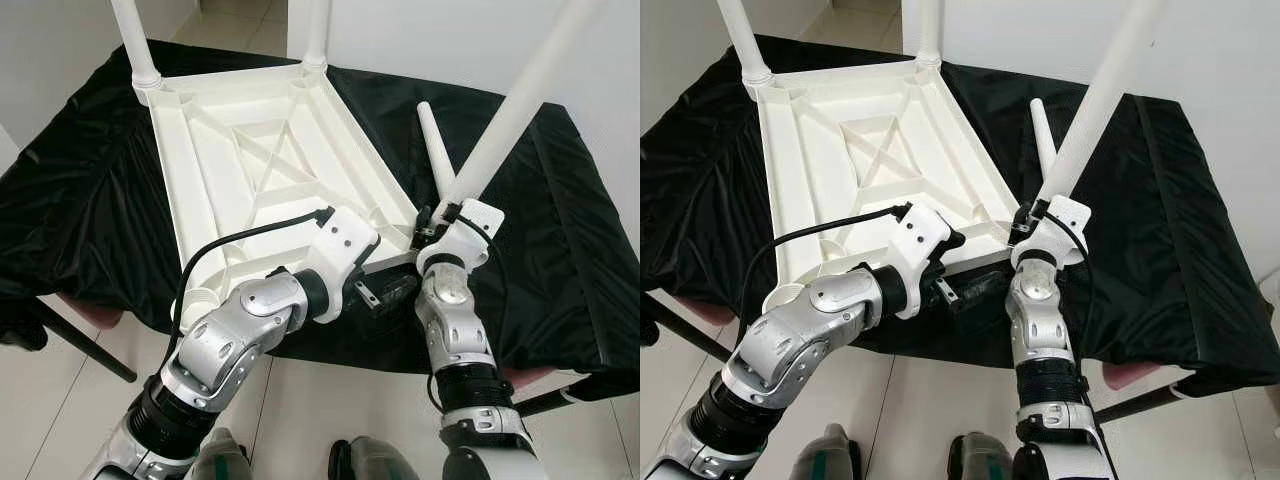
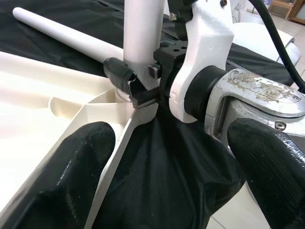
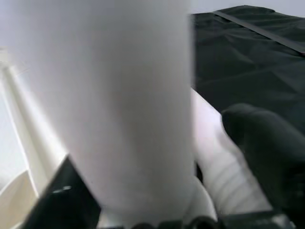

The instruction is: Building children table

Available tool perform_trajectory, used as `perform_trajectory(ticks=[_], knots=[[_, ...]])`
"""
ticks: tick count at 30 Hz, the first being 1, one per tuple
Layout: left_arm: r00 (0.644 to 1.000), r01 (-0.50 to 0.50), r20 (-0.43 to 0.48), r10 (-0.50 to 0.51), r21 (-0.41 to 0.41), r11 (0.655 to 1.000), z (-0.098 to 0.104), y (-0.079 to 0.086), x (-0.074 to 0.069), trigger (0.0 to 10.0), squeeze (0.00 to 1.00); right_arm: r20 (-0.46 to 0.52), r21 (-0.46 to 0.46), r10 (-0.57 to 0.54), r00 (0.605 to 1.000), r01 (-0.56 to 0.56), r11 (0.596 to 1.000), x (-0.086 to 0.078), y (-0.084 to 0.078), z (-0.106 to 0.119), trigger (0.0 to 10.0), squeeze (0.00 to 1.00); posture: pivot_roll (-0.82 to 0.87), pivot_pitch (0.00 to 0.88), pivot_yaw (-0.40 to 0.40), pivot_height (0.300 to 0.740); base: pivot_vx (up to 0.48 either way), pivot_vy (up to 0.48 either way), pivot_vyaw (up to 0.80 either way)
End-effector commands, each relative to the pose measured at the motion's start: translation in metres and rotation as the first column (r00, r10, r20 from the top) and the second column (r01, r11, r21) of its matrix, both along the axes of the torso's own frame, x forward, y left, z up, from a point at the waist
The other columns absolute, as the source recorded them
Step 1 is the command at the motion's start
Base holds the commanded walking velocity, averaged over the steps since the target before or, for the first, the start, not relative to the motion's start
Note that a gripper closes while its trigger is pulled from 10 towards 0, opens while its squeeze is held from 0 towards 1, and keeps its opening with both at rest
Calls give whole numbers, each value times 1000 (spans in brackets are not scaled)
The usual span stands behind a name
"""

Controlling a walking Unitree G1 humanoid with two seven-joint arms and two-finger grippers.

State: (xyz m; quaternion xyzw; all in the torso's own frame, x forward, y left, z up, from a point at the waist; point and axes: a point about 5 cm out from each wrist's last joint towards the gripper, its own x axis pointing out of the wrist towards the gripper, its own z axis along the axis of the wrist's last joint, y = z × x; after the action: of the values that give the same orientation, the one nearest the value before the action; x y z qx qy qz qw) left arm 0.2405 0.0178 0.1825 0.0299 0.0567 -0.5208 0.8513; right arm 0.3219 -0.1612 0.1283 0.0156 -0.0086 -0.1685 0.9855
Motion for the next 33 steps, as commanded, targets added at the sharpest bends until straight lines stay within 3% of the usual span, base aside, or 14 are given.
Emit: perform_trajectory(ticks=[1, 6, 7, 12, 14, 15, 16, 17, 19, 21, 26, 27, 33], knots=[[999, 34, -5, -34, 1, 999, 0, -2, -3, 10000, 0, -21, 36, 8, 1000, -8, 999, -2, -7, -7, 10000, 1000, -31, 17, -48, 740, 0, 0, 0], [999, 34, -4, -34, 0, 999, 0, -2, -3, 10000, 0, 6, 51, 87, 996, -87, 995, 1, -6, -2, 10000, 1000, -31, 17, -48, 740, 0, 0, 0], [999, 33, -4, -33, 0, 999, 0, -3, -3, 10000, 0, 25, 57, 172, 985, -173, 983, 4, -9, 2, 10000, 0, -35, 22, -46, 740, 0, 0, 0], [999, 33, -4, -33, 0, 999, 0, -3, -3, 10000, 0, 33, 56, 253, 967, -254, 965, 6, -12, 5, 10000, 0, -35, 22, -46, 740, 0, 0, 0], [999, 33, -5, -33, -2, 999, 0, -3, -2, 10000, 0, 35, 16, 433, 901, -433, 901, 12, -21, 9, 10000, 0, -40, 25, -41, 740, 0, 0, 0], [999, 33, -5, -33, -2, 999, 0, -3, -2, 10000, 0, 35, 16, 433, 901, -433, 901, 12, -21, 9, 10000, 0, -40, 25, -41, 740, 0, 0, 0], [999, 33, -4, -33, -2, 999, 0, -3, -1, 10000, 0, 8, -30, 512, 859, -512, 859, 13, -24, 10, 10000, 0, -41, 26, -40, 740, 0, 0, 0], [999, 33, -4, -33, -2, 999, 0, -3, -1, 10000, 0, 8, -30, 512, 859, -512, 859, 13, -24, 10, 10000, 0, -41, 26, -40, 740, 0, 0, 0], [1000, 32, -1, -32, -1, 1000, 1, -3, 0, 10000, 0, -49, -84, 603, 796, -605, 792, 16, -32, 8, 10000, 0, -43, 25, -36, 740, 0, 0, 0], [1000, 31, 0, -31, 0, 1000, 1, -2, 0, 10000, 0, -75, -103, 636, 768, -640, 761, 19, -38, 7, 10000, 0, -41, 23, -36, 740, 0, 0, 0], [1000, 30, 1, -30, 1, 1000, 1, -2, 1, 10000, 0, -90, -116, 658, 748, -664, 739, 20, -41, 6, 10000, 0, -39, 22, -34, 740, 0, 0, 0], [1000, 31, 2, -31, 2, 1000, 1, -1, 1, 10000, 0, -132, -104, 699, 703, -711, 695, 23, -44, 2, 10000, 0, -37, 19, -30, 740, 0, 0, 0], [999, 32, 2, -32, 5, 999, 1, -1, 1, 10000, 0, -143, -73, 744, 653, -756, 650, 26, -43, 1, 10000, 0, -32, 19, -30, 740, 0, 0, 0]])
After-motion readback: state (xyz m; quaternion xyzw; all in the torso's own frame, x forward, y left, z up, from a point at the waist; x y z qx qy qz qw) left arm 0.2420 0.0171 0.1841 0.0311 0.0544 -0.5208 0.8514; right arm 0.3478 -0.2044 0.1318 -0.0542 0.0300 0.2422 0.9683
